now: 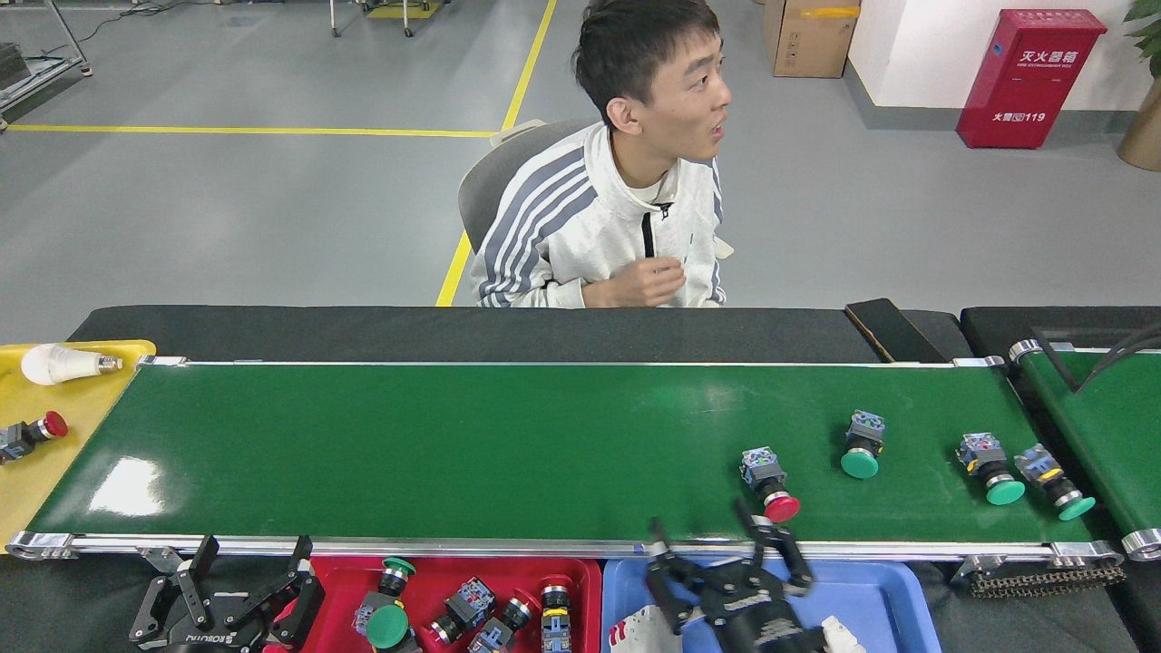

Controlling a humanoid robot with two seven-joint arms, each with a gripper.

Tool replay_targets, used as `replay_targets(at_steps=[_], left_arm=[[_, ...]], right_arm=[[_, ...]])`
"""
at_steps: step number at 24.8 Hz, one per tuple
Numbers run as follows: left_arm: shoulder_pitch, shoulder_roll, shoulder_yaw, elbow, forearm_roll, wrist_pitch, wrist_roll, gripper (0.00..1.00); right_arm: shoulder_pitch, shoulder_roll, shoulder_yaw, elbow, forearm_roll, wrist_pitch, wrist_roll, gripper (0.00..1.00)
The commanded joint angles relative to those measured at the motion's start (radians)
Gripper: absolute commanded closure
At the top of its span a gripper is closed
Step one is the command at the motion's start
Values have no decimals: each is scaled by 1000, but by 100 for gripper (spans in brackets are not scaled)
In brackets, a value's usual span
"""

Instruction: Pick switch part from conveyor to tray

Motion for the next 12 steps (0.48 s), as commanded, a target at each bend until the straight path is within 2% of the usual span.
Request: replay_targets(at_steps=[1, 4, 6, 12], left_arm=[[-3, 15, 5, -12, 4, -12, 9, 0], [-4, 23, 5, -3, 8, -12, 9, 0], [-7, 35, 5, -3, 9, -12, 9, 0], [-1, 98, 3, -12, 87, -2, 9, 0]], right_arm=[[-4, 6, -24, -15, -2, 46, -23, 0], [-43, 0, -15, -10, 1, 39, -17, 0], [-99, -6, 36, 5, 3, 39, 6, 0], [-221, -18, 174, 45, 5, 39, 210, 0]])
